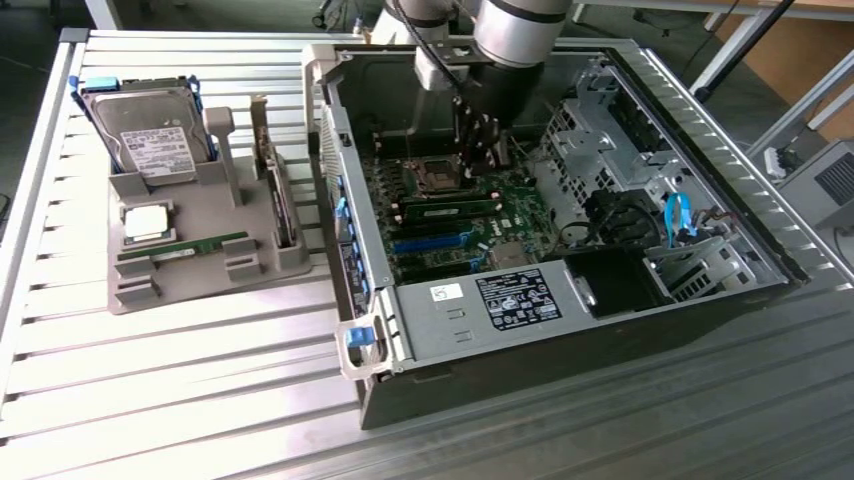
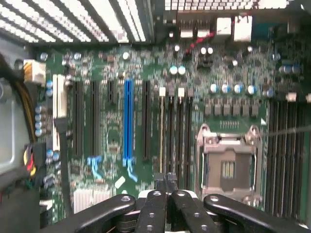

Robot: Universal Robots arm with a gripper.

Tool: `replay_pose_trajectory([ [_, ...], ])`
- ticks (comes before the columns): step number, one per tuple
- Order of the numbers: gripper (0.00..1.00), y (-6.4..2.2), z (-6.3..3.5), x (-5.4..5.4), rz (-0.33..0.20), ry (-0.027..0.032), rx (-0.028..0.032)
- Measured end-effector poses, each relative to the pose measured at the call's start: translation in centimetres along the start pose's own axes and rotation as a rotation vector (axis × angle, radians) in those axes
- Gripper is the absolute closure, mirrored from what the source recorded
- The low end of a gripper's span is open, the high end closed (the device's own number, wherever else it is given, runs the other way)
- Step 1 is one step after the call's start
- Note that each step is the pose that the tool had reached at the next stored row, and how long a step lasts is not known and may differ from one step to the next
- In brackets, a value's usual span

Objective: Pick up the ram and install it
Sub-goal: 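Press down the ram until it locks into place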

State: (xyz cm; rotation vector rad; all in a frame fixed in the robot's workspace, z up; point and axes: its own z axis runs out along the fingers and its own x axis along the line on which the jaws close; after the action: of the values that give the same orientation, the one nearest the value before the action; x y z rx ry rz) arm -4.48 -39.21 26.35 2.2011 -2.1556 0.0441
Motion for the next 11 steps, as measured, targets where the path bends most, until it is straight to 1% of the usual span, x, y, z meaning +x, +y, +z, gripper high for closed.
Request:
replay_pose_trajectory([
  [1, 0.91, 0.89, 0.22, 0.0, 0.000, 0.0003, 0.0002],
  [2, 0.91, 1.34, 0.35, 0.0, 0.000, 0.0001, 0.0005],
  [4, 0.91, 1.64, 0.48, -0.1, 0.000, 0.0001, 0.0007],
  [5, 0.91, 1.99, 0.62, -0.1, 0.000, 0.0003, 0.0008],
  [7, 0.91, 2.99, 0.96, -0.1, 0.000, 0.0002, 0.0014],
  [8, 0.91, 3.27, 1.17, -0.1, 0.000, 0.0001, 0.0015],
  [9, 0.91, 3.37, 1.28, -0.1, 0.000, 0.0002, 0.0015],
  [10, 0.91, 3.79, 1.47, -0.2, 0.000, 0.0007, 0.0014],
  [11, 0.91, 3.93, 1.54, -0.2, 0.000, 0.0006, 0.0015],
])
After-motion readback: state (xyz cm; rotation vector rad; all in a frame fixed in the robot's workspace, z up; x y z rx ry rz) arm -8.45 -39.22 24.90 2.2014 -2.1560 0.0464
